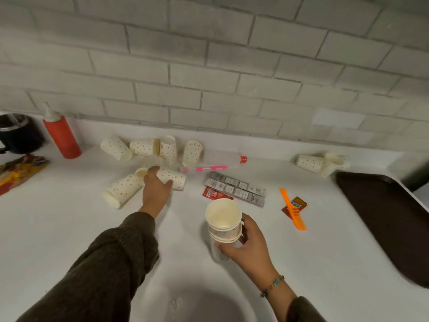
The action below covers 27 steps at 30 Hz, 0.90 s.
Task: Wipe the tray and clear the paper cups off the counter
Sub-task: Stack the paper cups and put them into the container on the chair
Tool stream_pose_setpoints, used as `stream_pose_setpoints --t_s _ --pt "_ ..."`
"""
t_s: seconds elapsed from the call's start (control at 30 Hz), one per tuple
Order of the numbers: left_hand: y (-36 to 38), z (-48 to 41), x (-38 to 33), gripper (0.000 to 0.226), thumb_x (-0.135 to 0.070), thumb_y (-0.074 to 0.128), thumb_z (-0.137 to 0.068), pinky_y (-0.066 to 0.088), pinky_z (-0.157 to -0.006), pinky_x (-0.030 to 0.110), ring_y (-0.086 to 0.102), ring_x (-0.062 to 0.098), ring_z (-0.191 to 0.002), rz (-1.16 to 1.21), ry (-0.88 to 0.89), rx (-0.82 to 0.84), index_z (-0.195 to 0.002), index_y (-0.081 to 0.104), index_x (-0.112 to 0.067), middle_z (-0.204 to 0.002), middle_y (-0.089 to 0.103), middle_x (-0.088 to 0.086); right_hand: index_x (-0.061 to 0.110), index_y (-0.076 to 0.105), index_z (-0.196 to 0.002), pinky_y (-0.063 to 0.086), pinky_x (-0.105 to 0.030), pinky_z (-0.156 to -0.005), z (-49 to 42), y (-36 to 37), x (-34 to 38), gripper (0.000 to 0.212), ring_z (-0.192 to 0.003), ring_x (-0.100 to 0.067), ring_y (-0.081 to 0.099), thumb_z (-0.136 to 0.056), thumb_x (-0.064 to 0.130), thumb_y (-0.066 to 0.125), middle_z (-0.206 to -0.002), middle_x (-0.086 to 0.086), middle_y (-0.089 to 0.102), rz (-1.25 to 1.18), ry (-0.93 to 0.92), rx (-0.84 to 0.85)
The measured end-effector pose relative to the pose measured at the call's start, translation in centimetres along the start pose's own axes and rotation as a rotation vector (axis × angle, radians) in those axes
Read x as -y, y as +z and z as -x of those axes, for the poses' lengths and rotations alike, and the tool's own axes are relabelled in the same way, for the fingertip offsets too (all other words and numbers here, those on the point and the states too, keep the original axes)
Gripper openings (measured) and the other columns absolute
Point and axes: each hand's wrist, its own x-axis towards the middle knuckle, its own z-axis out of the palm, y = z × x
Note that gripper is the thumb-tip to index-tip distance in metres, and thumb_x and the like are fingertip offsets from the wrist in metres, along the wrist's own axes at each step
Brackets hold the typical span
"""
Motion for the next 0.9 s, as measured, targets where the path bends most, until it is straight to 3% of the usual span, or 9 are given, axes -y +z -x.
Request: stream_pose_setpoints --t_s 0.13,0.27,0.4,0.57,0.73,0.9 --pt "1.3 -0.6 0.5 0.052 -0.021 0.057 -0.091 0.038 -0.101 0.044 0.047 0.040 -0.118 -0.159 0.014 0.031 -0.137 0.040 -0.005 -0.135 0.042 0.024 0.045 0.051 -0.104 0.045 -0.005 -0.082 0.5 -1.2 -0.3 0.059 -0.104 0.010 0.055 -0.062 0.021 0.084 -0.110 0.023 0.060 0.024 0.012 -0.012" --pt "2.0 -0.2 1.2 0.034 -0.022 0.050 -0.095 0.042 -0.092 0.041 0.056 0.041 -0.107 -0.179 -0.008 0.034 -0.116 0.058 0.004 -0.113 0.062 0.025 0.042 0.048 -0.108 0.043 -0.002 -0.082 1.3 -2.4 -0.7 0.062 -0.106 0.011 0.052 -0.063 0.019 0.084 -0.115 0.019 0.057 0.010 0.026 -0.024" --pt "2.9 1.9 0.4 0.028 -0.020 0.048 -0.096 0.047 -0.081 0.038 0.062 0.040 -0.093 -0.138 0.020 0.040 -0.101 0.063 0.002 -0.101 0.066 0.023 0.042 0.048 -0.108 0.041 0.000 -0.081 2.2 -3.6 -1.9 0.061 -0.105 0.015 0.051 -0.065 0.018 0.084 -0.114 0.021 0.056 -0.001 0.038 -0.016" --pt "4.5 7.4 -3.1 0.024 -0.019 0.046 -0.097 0.050 -0.067 0.024 0.068 0.027 -0.084 0.097 0.067 0.147 -0.112 0.058 -0.004 -0.116 0.062 0.013 0.038 0.034 -0.126 0.039 0.004 -0.076 2.8 -5.0 -3.3 0.083 -0.103 0.023 0.046 -0.063 0.017 0.085 -0.113 0.025 0.049 -0.055 0.086 -0.019" --pt "6.5 16.3 -7.1 0.012 -0.021 0.054 -0.093 0.041 -0.066 0.001 0.060 0.007 -0.087 0.229 0.237 0.254 -0.098 0.065 -0.022 -0.098 0.065 -0.007 0.040 0.020 -0.134 0.042 -0.002 -0.081 4.3 -8.6 -5.3 0.097 -0.103 0.012 0.051 -0.063 0.021 0.084 -0.110 0.013 0.051 -0.051 0.102 -0.088" --pt "9.9 25.3 -10.8 0.008 -0.023 0.060 -0.089 0.042 -0.070 0.000 0.061 -0.002 -0.089 0.296 0.319 0.394 -0.091 0.066 -0.028 -0.095 0.066 -0.015 0.044 0.021 -0.131 0.042 -0.004 -0.083 8.7 -16.0 -8.1 0.094 -0.103 0.006 0.054 -0.065 0.019 0.083 -0.113 0.007 0.050 -0.036 0.112 -0.237"
